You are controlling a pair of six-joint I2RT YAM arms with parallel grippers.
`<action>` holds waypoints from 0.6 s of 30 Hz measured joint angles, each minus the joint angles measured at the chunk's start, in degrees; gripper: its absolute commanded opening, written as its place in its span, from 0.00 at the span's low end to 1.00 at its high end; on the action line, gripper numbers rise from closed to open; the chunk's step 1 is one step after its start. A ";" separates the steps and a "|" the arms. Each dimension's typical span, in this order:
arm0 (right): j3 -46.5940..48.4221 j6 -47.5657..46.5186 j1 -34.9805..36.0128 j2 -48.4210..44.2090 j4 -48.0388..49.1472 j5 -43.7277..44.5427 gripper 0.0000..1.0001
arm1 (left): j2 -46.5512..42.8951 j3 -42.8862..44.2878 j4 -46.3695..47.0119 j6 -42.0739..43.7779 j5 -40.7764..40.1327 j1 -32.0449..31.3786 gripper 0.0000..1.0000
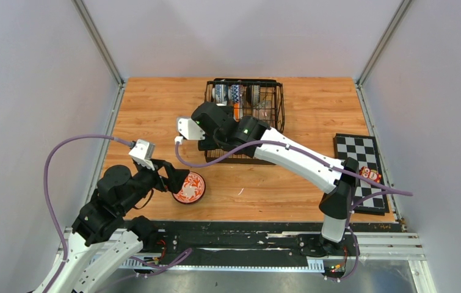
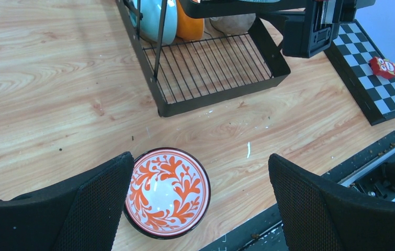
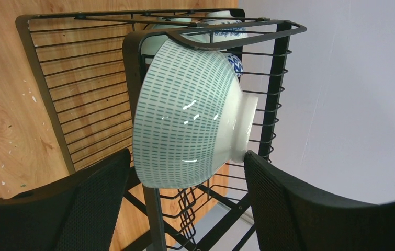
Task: Load the bowls into the dish rack
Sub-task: Turn the bowl upside down on the dish rack.
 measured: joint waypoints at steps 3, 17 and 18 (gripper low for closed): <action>0.00 0.00 0.00 0.00 -0.68 0.28 0.89 | -0.15 0.00 0.00 0.00 -0.17 0.00 1.00; 0.00 1.68 1.53 -0.44 -1.36 0.17 0.94 | -0.52 0.00 0.00 0.00 -0.66 0.00 1.00; -0.02 2.03 1.66 -0.63 -1.38 -0.04 0.93 | -0.57 0.00 0.00 0.00 -0.70 0.00 1.00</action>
